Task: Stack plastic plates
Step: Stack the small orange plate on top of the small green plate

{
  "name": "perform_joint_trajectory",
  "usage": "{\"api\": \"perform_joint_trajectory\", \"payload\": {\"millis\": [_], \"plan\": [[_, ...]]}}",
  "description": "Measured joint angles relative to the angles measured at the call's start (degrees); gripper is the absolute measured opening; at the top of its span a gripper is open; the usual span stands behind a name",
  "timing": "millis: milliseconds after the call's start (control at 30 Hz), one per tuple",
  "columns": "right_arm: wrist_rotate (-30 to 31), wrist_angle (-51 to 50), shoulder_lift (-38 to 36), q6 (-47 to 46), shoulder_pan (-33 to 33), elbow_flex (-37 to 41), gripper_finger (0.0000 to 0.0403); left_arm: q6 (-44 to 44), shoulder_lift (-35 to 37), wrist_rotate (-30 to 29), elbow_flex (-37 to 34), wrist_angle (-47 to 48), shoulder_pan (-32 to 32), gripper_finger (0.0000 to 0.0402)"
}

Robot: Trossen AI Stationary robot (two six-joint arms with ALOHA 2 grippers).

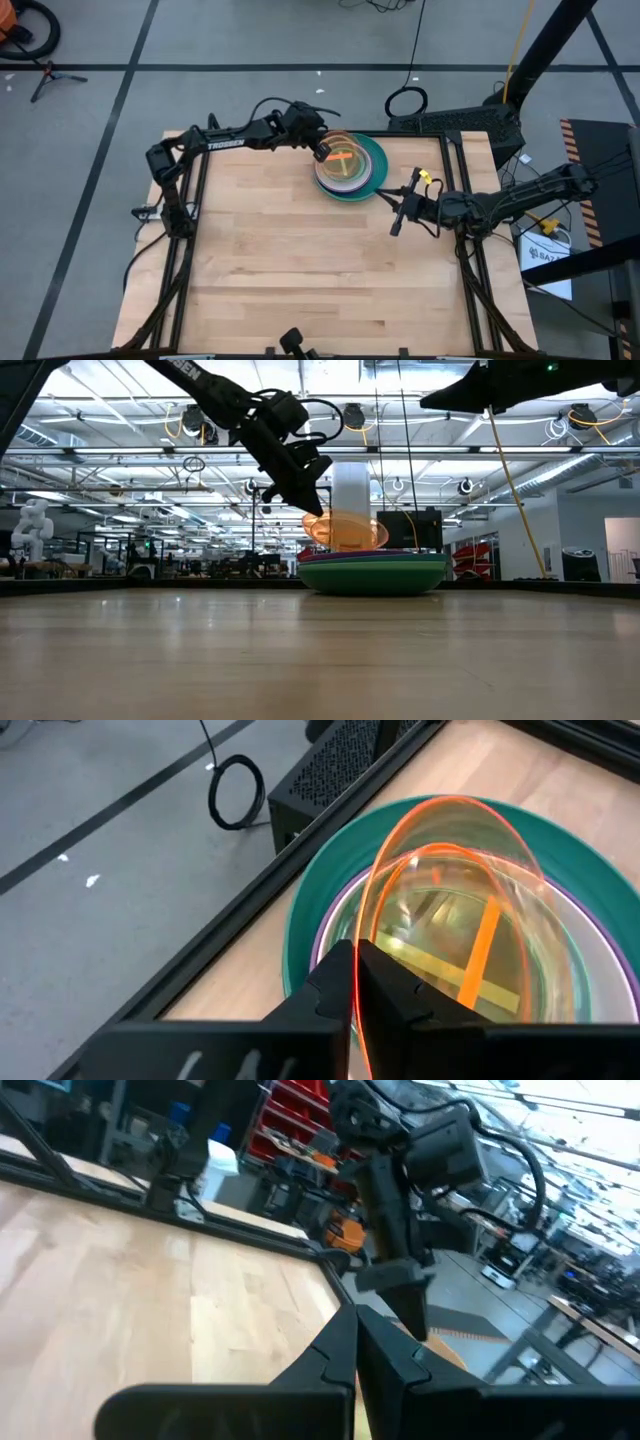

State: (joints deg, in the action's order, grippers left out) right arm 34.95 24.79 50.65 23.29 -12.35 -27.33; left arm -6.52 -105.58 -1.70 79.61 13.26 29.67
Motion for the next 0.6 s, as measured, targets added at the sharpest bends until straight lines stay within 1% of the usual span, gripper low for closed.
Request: {"api": "perform_joint_trajectory", "payload": {"millis": [167,600], "plan": [[0.9,-0.5,0.0,0.0,0.0,0.0,0.0,-1.1,0.0,0.0,0.0,0.0,-0.2,0.0028],[0.9,-0.4,0.0,0.0,0.0,0.0,0.0,-1.1,0.0,0.1,0.0,-0.2,-0.6,0.0033]]}}
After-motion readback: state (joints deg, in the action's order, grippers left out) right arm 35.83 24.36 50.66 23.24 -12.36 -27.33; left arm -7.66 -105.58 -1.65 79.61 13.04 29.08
